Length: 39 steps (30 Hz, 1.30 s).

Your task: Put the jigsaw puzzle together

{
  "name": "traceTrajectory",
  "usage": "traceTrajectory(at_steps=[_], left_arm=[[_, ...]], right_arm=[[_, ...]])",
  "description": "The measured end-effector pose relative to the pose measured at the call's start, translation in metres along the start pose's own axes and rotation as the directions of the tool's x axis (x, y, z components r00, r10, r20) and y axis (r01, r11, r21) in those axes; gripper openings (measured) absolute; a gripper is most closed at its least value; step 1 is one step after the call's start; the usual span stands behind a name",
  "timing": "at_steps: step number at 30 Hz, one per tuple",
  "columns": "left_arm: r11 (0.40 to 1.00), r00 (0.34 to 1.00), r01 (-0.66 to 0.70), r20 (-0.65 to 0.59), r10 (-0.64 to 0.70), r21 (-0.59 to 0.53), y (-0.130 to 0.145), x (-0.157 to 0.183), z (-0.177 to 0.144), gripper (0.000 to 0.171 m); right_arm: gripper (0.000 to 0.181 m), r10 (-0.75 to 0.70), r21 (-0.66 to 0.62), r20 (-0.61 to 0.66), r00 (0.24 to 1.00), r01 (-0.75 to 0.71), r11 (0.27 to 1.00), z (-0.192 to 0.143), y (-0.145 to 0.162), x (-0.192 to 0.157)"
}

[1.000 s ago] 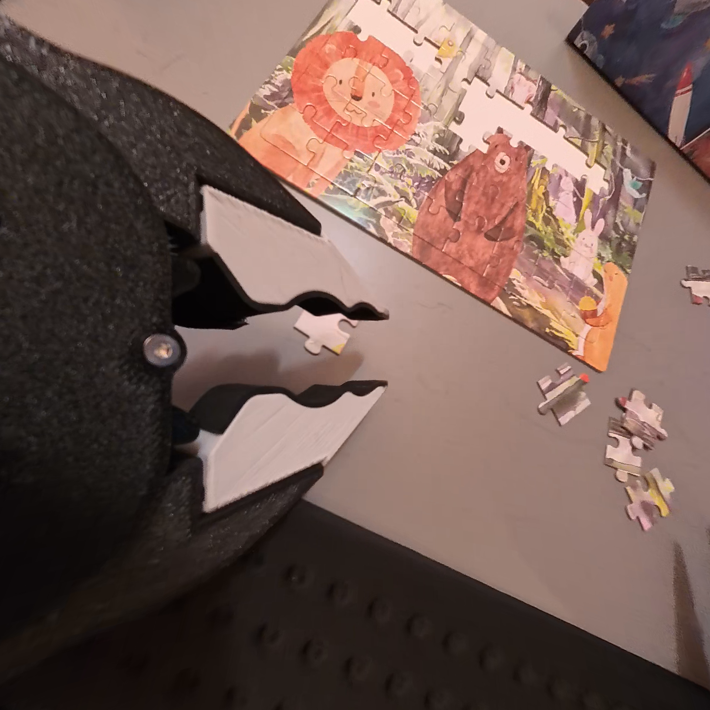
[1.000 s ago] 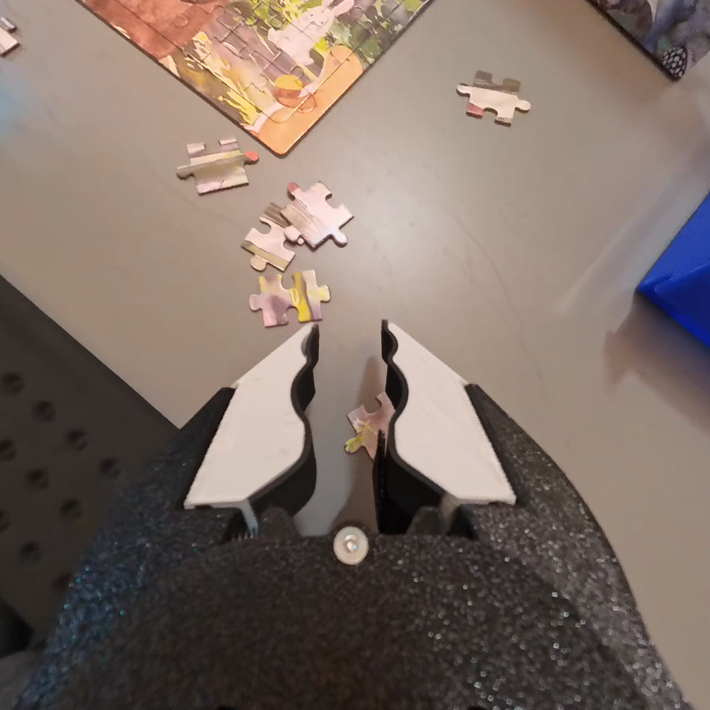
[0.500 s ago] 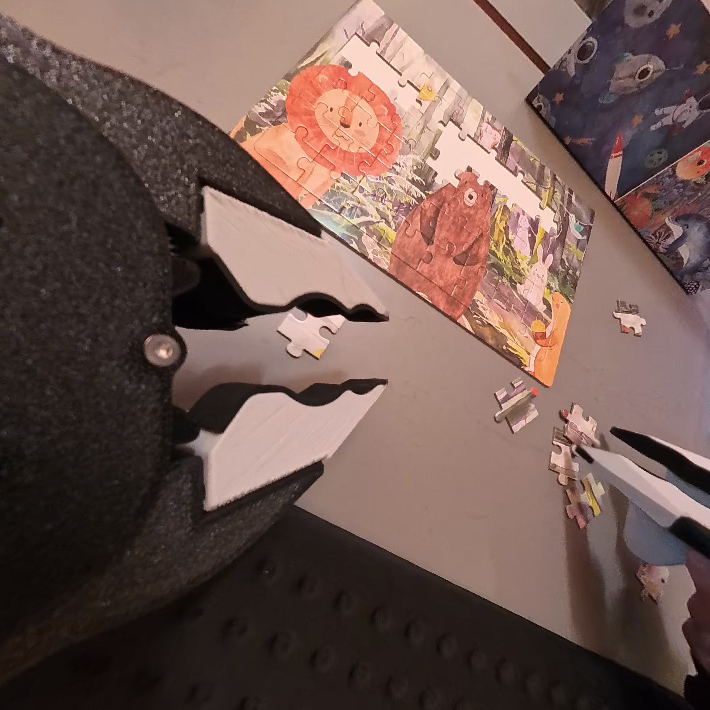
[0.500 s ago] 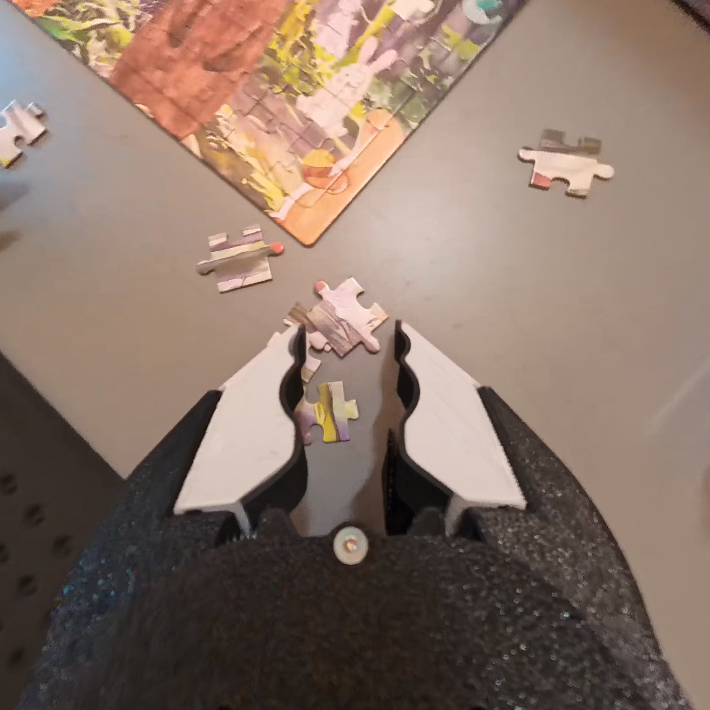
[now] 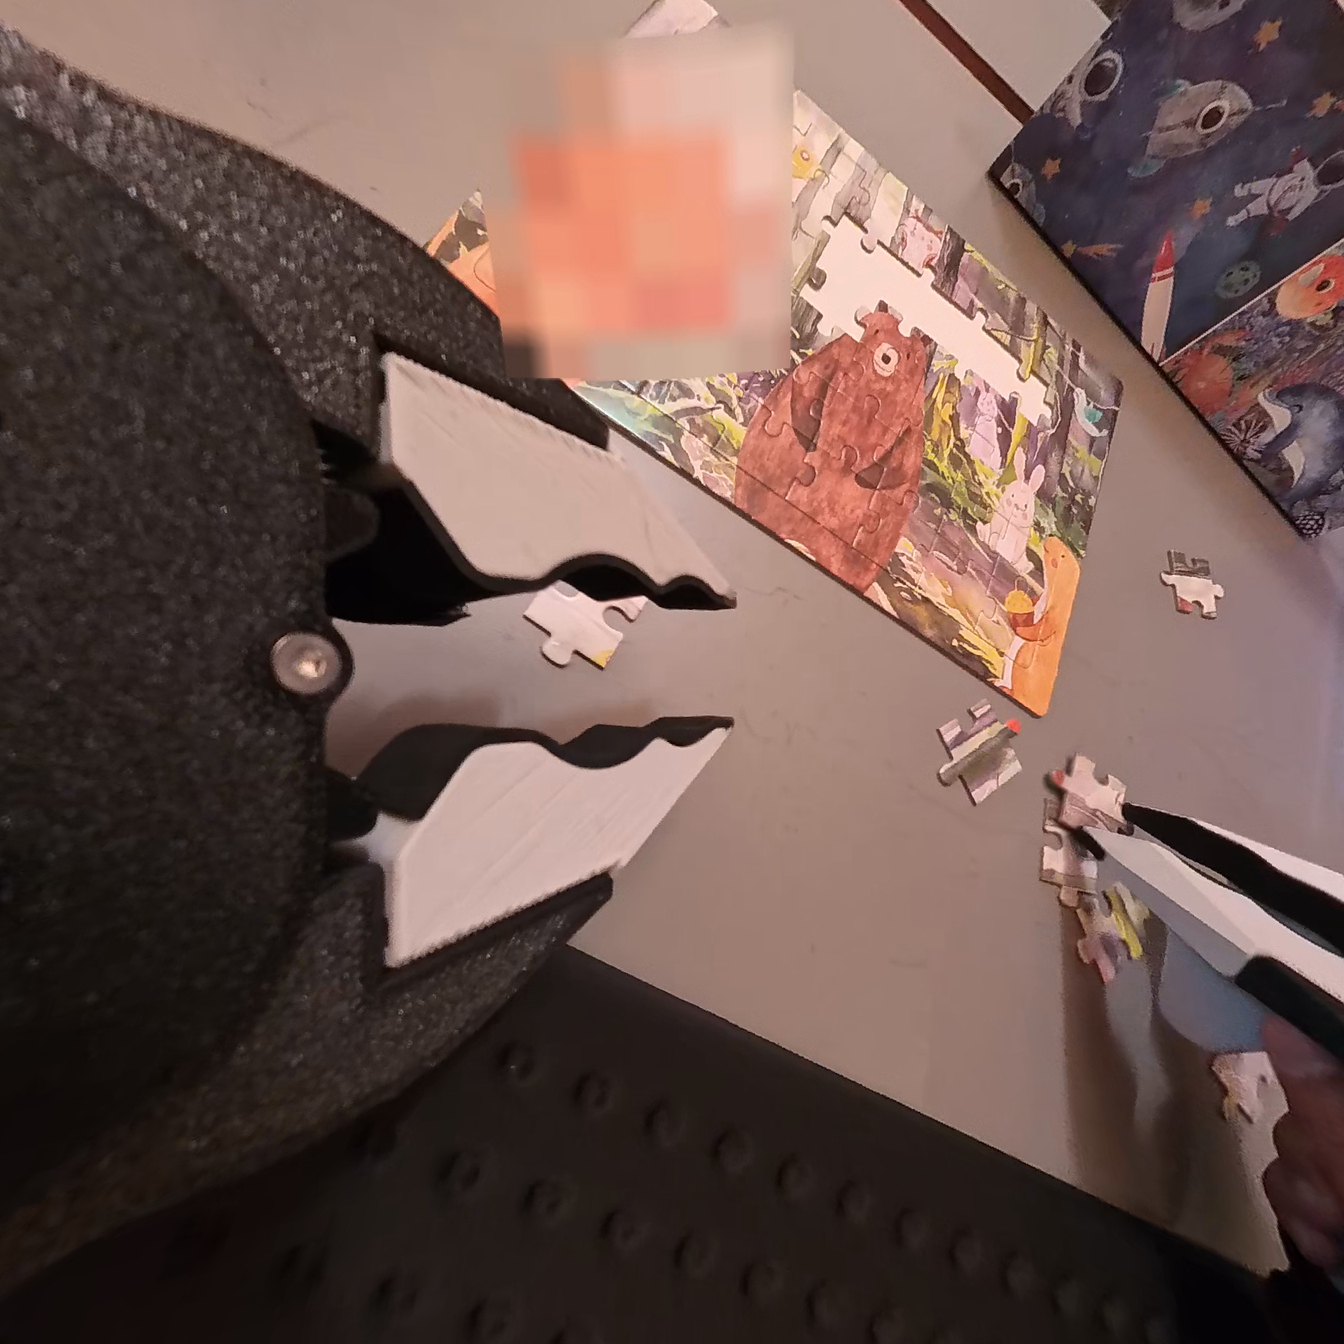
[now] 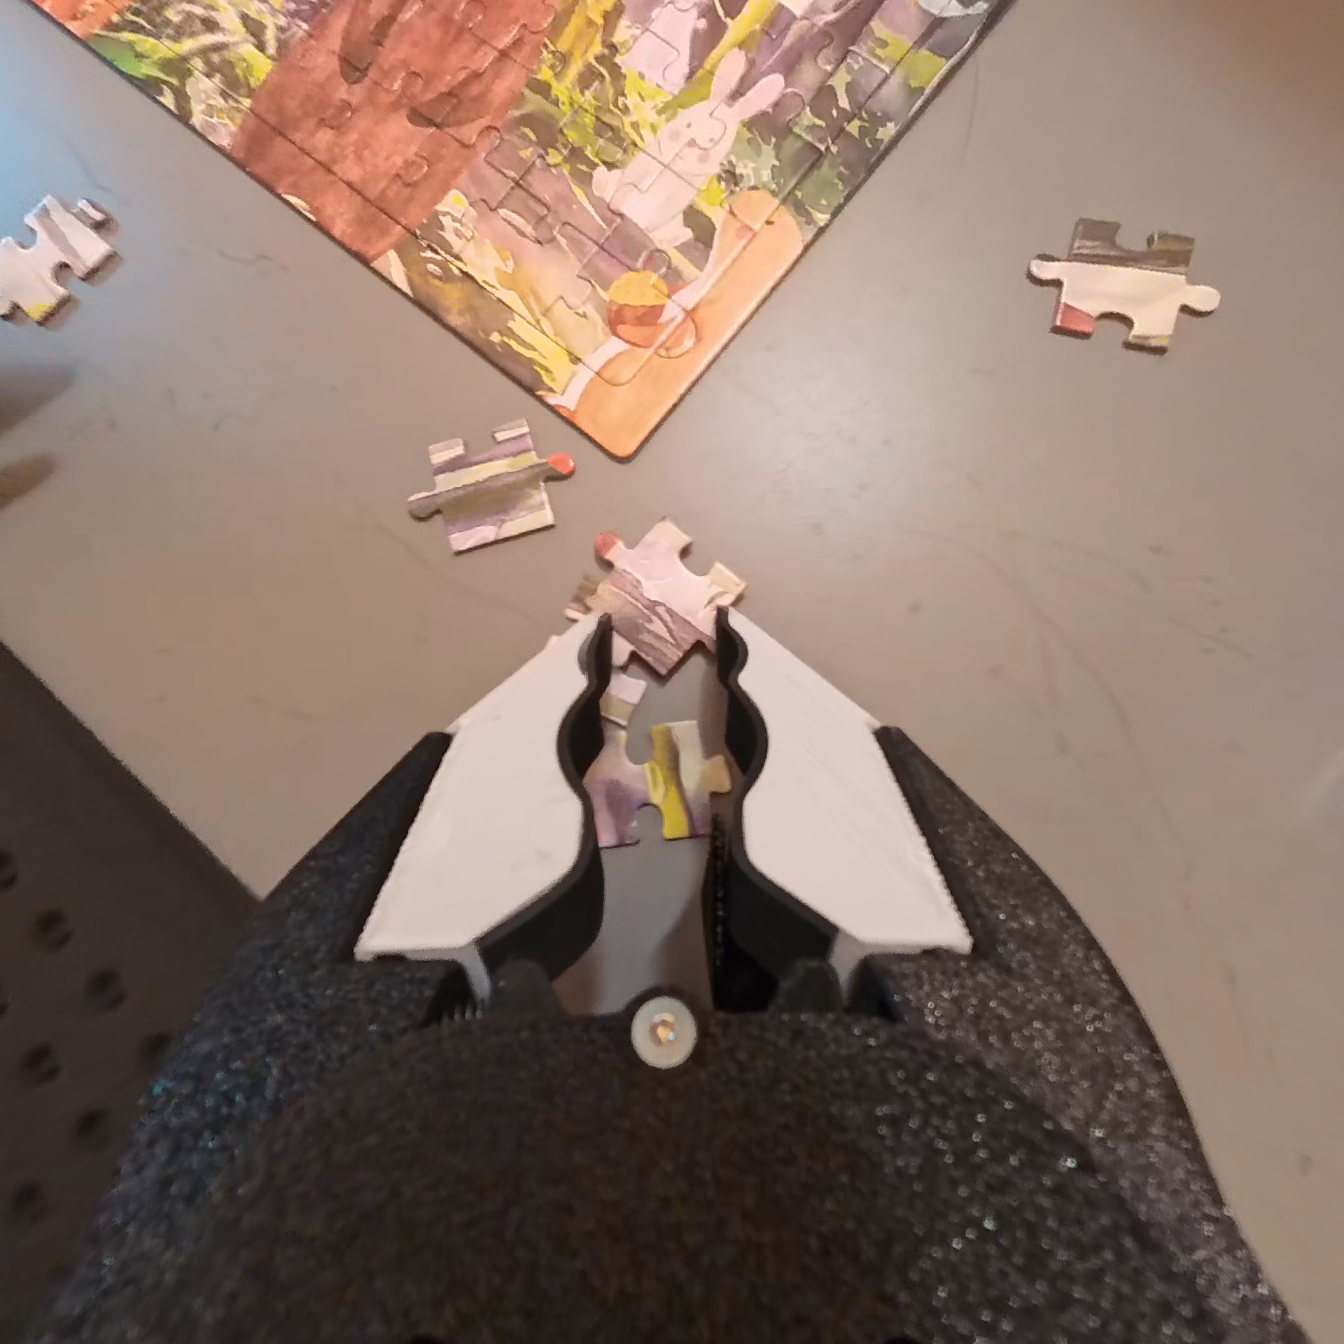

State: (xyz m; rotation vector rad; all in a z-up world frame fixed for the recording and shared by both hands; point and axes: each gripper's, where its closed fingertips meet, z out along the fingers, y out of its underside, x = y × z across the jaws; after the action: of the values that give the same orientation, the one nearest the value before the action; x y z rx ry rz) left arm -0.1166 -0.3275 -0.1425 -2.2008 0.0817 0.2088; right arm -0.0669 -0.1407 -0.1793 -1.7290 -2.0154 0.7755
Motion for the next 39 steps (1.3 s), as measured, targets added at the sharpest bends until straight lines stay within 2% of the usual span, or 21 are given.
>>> traceTrajectory(at_steps=[3,6,7,8,9,11,13,14,15,16,17,18,20,22,23,25,26,29,32,35,39], left_arm=[[0.998,0.998,0.059,-0.014,-0.059,0.002,-0.005,0.001,0.003,0.025],[0.959,0.957,0.284,-0.047,-0.285,-0.014,-0.012,-0.004,0.012,0.022],[0.923,0.917,0.385,-0.113,-0.383,0.001,-0.02,-0.001,0.014,0.022],[0.875,0.854,0.484,-0.231,-0.466,0.021,-0.034,0.007,0.014,0.022],[0.819,0.776,0.572,-0.35,-0.524,0.041,-0.051,0.015,0.01,0.024],[0.716,0.655,0.692,-0.493,-0.572,0.088,-0.076,0.016,0.001,0.027],[0.673,0.625,0.735,-0.471,-0.622,0.085,-0.074,0.005,0.006,0.028],[0.671,0.64,0.737,-0.398,-0.657,0.078,-0.062,-0.009,0.009,0.028],[0.666,0.655,0.739,-0.339,-0.675,0.101,-0.053,-0.025,0.004,0.028],[0.662,0.665,0.737,-0.322,-0.673,0.139,-0.049,-0.04,-0.008,0.027],[0.665,0.676,0.73,-0.313,-0.667,0.159,-0.044,-0.051,-0.022,0.027],[0.69,0.697,0.709,-0.294,-0.653,0.146,-0.034,-0.058,-0.033,0.028],[0.803,0.784,0.593,-0.266,-0.561,0.054,-0.006,-0.051,-0.053,0.028],[0.944,0.913,0.322,-0.244,-0.328,-0.066,0.03,-0.028,-0.068,0.028],[0.98,0.952,0.168,-0.242,-0.189,-0.105,0.046,-0.017,-0.074,0.028],[0.986,0.972,-0.067,-0.234,0.03,-0.15,0.066,-0.007,-0.075,0.029],[0.979,0.965,-0.137,-0.245,0.097,-0.15,0.07,-0.006,-0.073,0.029],[0.966,0.891,-0.245,-0.414,0.188,-0.088,0.07,-0.001,-0.069,0.031],[0.931,0.766,-0.355,-0.598,0.236,-0.088,0.076,-0.005,-0.064,0.042],[0.894,0.668,-0.441,-0.694,0.268,-0.08,0.073,-0.01,-0.052,0.044],[0.864,0.57,-0.5,-0.773,0.276,-0.06,0.073,-0.004,-0.043,0.044]], right_arm=[[0.028,-0.006,0.076,0.046,0.999,0.003,0.997,-0.009,-0.017,-0.018],[0.028,-0.063,0.203,0.111,0.992,0.04,0.978,-0.019,-0.049,-0.053],[0.028,-0.087,0.246,0.105,0.991,0.059,0.967,-0.022,-0.06,-0.063],[0.025,-0.108,0.292,0.106,0.989,0.072,0.954,-0.025,-0.072,-0.075],[0.001,-0.136,0.339,0.111,0.985,0.091,0.936,-0.028,-0.083,-0.088],[0.0,-0.18,0.404,0.079,0.98,0.133,0.905,-0.03,-0.101,-0.106],[0.002,-0.225,0.37,0.032,0.974,0.197,0.908,-0.02,-0.102,-0.114],[0.002,-0.234,0.325,-0.005,0.972,0.223,0.919,-0.013,-0.098,-0.108],[0.003,-0.231,0.298,0.011,0.973,0.218,0.929,-0.007,-0.092,-0.107],[0.008,-0.22,0.27,0.096,0.971,0.187,0.945,-0.002,-0.085,-0.114],[0.022,-0.2,0.238,0.18,0.963,0.155,0.959,0.002,-0.078,-0.123],[0.036,-0.197,0.217,0.239,0.951,0.146,0.965,0.006,-0.074,-0.131],[0.035,-0.29,0.192,0.321,0.902,0.238,0.952,0.014,-0.064,-0.158],[0.032,-0.404,0.218,0.319,0.857,0.348,0.912,0.022,-0.065,-0.178],[0.026,-0.442,0.249,0.321,0.837,0.376,0.892,0.025,-0.068,-0.186],[0.021,-0.455,0.303,0.341,0.823,0.362,0.882,0.03,-0.078,-0.194],[0.022,-0.44,0.315,0.374,0.816,0.334,0.888,0.03,-0.08,-0.197],[0.023,-0.42,0.338,0.408,0.811,0.293,0.894,0.029,-0.077,-0.194],[0.023,-0.395,0.335,0.396,0.829,0.27,0.902,0.028,-0.072,-0.181],[0.023,-0.367,0.377,0.391,0.844,0.217,0.9,0.019,-0.079,-0.175],[0.023,-0.335,0.389,0.388,0.858,0.177,0.904,0.016,-0.081,-0.168]])
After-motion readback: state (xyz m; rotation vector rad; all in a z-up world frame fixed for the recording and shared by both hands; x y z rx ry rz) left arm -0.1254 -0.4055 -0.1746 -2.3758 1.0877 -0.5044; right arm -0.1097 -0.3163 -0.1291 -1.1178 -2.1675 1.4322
